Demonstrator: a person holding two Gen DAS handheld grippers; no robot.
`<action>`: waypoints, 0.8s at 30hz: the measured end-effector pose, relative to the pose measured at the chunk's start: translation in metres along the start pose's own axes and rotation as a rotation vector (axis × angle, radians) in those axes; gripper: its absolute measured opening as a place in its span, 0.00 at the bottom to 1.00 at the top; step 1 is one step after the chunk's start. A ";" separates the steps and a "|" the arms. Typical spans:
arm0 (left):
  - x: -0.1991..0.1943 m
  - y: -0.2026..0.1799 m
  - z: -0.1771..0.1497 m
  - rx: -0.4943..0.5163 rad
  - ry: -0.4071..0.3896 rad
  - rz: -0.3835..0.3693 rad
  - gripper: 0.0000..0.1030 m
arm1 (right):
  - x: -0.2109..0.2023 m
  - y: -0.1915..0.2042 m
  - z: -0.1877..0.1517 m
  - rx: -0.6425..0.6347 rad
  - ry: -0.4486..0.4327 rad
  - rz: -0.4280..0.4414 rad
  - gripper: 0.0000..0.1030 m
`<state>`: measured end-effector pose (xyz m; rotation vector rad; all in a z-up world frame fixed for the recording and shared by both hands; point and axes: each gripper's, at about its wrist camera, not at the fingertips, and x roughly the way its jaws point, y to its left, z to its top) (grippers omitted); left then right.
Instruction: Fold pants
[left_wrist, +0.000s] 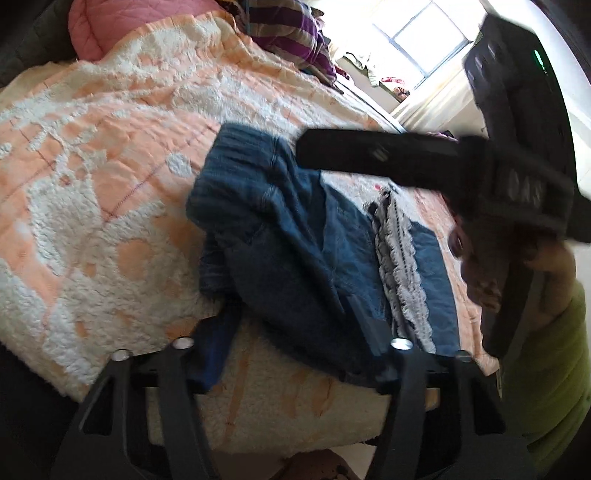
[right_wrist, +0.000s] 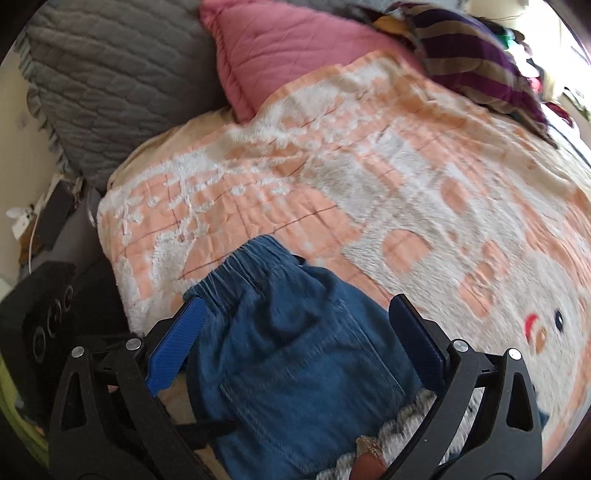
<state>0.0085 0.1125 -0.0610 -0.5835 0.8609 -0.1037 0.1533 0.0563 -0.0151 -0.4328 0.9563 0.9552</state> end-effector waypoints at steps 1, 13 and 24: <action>0.002 0.002 -0.001 -0.002 0.001 -0.004 0.49 | 0.004 0.000 0.003 -0.005 0.007 -0.003 0.91; 0.006 0.005 0.000 -0.025 -0.003 -0.054 0.53 | 0.074 0.005 0.026 0.003 0.164 0.108 0.80; 0.010 -0.009 0.005 -0.029 -0.004 -0.101 0.84 | 0.023 -0.014 0.008 0.037 0.050 0.230 0.32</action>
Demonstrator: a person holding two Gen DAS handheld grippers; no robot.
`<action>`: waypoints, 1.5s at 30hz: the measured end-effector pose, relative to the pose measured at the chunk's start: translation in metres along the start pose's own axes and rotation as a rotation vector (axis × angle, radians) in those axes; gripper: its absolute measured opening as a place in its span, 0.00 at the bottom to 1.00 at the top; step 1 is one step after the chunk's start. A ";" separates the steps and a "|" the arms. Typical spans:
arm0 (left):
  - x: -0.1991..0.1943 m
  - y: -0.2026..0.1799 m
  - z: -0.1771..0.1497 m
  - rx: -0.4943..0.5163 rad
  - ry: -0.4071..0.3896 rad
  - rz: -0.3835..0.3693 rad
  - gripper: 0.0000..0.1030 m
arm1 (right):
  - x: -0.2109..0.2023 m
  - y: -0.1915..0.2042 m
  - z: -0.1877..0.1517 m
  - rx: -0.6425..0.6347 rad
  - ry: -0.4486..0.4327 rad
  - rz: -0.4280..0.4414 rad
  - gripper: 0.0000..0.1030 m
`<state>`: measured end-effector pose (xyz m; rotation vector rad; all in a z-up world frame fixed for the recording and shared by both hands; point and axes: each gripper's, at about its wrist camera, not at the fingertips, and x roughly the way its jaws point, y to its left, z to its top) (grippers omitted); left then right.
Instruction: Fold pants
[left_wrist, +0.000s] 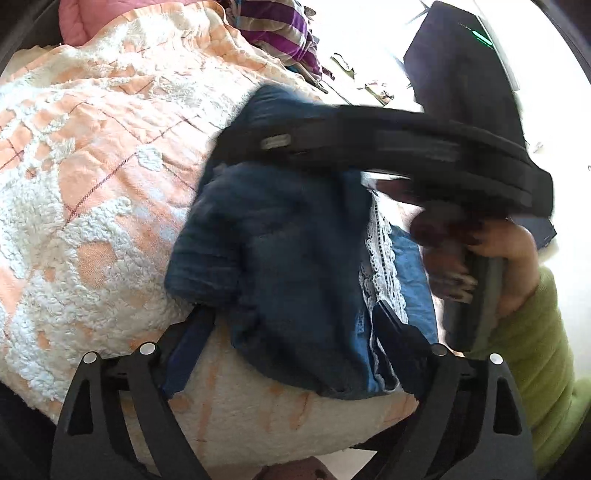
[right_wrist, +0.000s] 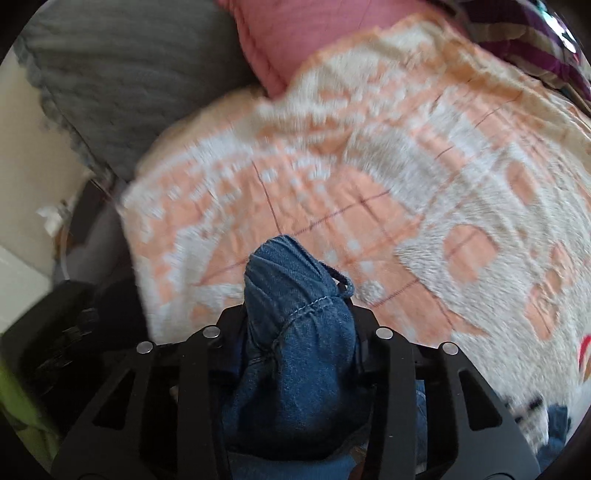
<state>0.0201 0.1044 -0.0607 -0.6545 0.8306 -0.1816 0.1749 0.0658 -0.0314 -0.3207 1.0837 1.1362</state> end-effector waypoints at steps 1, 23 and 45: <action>0.000 -0.003 0.002 0.000 -0.002 0.000 0.84 | -0.015 -0.004 -0.004 0.013 -0.037 0.021 0.32; 0.056 -0.149 -0.013 0.278 0.143 -0.163 0.82 | -0.185 -0.093 -0.137 0.262 -0.357 -0.220 0.64; 0.030 -0.141 -0.027 0.379 0.095 -0.076 0.88 | -0.191 -0.088 -0.221 0.356 -0.387 -0.416 0.72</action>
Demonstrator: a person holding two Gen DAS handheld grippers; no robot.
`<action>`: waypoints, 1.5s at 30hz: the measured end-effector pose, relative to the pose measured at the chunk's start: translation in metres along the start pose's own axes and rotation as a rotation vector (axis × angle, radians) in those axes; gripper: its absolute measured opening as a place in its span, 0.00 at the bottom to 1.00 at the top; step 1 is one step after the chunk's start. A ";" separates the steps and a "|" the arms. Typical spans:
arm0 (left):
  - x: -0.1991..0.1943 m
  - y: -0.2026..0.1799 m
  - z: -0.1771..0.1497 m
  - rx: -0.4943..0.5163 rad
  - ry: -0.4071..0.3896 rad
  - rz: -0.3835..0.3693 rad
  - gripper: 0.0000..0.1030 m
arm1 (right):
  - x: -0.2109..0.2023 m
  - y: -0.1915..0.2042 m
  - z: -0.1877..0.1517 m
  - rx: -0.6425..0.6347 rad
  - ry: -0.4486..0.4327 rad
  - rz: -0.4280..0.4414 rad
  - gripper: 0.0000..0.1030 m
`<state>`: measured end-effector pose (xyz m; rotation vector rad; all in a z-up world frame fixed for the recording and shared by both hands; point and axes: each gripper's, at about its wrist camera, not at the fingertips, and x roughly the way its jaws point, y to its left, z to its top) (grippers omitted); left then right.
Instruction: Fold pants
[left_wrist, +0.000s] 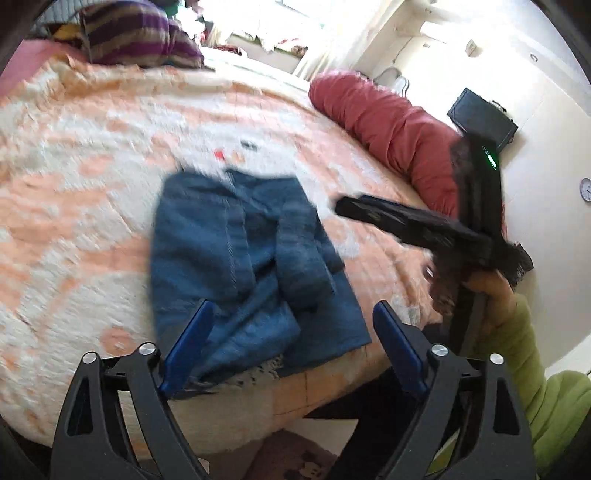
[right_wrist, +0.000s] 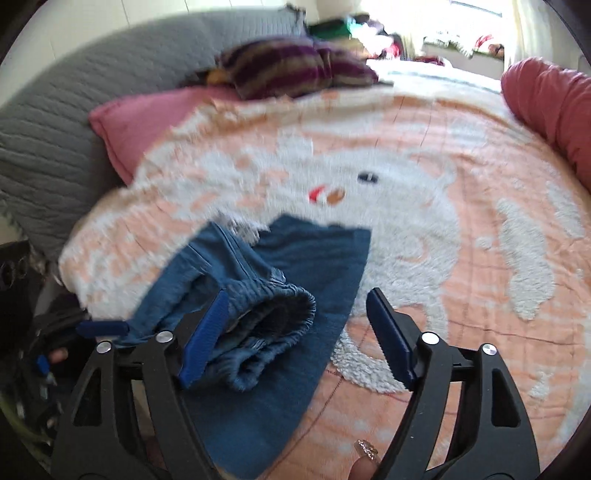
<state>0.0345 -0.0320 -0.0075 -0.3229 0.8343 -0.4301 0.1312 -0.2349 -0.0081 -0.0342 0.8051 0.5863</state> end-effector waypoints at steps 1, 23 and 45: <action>-0.005 0.002 0.003 0.002 -0.011 0.013 0.88 | -0.006 0.002 0.001 -0.005 -0.014 0.000 0.72; 0.027 0.043 0.061 0.044 0.065 0.091 0.25 | -0.004 0.165 -0.071 -0.726 0.058 0.063 0.51; 0.065 0.043 0.054 0.097 0.102 0.158 0.30 | 0.036 0.149 -0.098 -0.671 0.196 0.172 0.05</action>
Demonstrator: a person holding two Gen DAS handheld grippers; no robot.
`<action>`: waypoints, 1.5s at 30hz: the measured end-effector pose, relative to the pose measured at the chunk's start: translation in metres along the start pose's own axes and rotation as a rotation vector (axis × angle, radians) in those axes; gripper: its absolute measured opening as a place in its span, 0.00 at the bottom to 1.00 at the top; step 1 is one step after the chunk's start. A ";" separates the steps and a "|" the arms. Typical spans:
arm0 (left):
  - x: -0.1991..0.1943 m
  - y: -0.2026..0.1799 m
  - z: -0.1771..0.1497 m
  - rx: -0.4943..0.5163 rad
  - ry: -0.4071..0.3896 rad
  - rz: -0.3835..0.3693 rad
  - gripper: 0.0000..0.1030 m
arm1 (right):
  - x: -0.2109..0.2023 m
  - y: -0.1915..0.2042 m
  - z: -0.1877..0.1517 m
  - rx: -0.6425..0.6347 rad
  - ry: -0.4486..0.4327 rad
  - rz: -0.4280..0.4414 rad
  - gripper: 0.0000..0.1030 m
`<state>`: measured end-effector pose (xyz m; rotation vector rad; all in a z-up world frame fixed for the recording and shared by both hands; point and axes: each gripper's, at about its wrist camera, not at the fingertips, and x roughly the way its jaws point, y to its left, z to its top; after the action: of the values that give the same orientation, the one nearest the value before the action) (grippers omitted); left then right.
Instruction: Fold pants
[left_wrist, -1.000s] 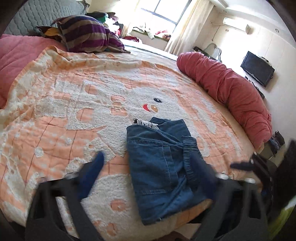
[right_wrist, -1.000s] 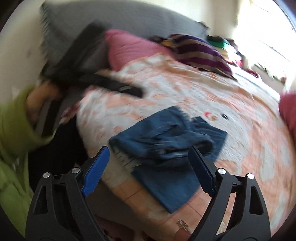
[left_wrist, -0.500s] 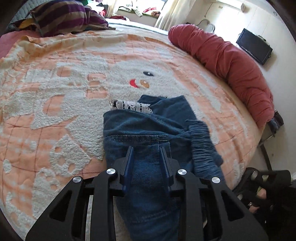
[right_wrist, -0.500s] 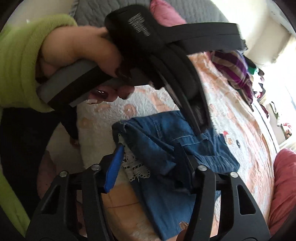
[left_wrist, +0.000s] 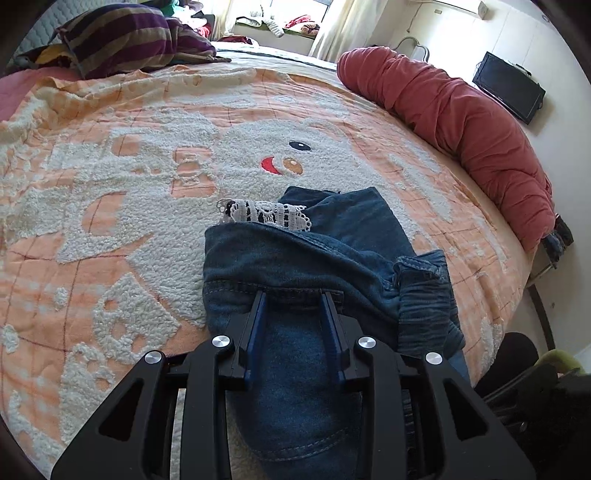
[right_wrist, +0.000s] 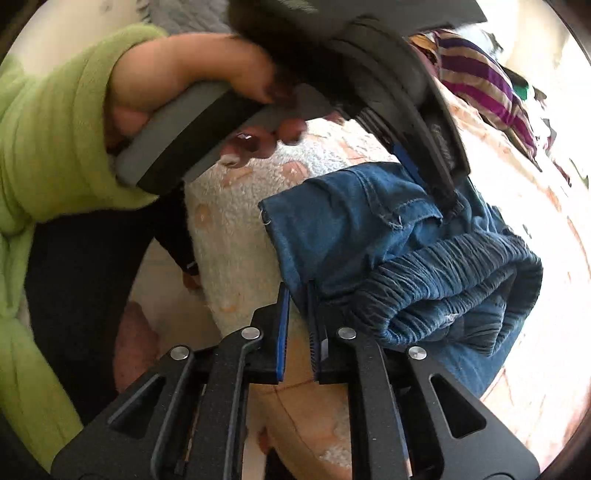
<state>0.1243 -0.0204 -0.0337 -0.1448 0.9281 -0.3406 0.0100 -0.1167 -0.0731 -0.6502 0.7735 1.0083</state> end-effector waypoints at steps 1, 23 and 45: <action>-0.002 -0.001 0.000 0.002 -0.004 0.003 0.32 | -0.003 -0.002 0.000 0.008 -0.008 0.001 0.05; -0.036 -0.010 -0.007 0.012 -0.070 0.022 0.45 | -0.054 0.008 0.003 0.141 -0.176 0.041 0.40; -0.099 -0.021 -0.012 0.040 -0.194 0.072 0.85 | -0.118 -0.006 0.007 0.254 -0.328 -0.114 0.70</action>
<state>0.0555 -0.0051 0.0391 -0.1059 0.7329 -0.2733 -0.0207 -0.1706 0.0277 -0.2954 0.5559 0.8662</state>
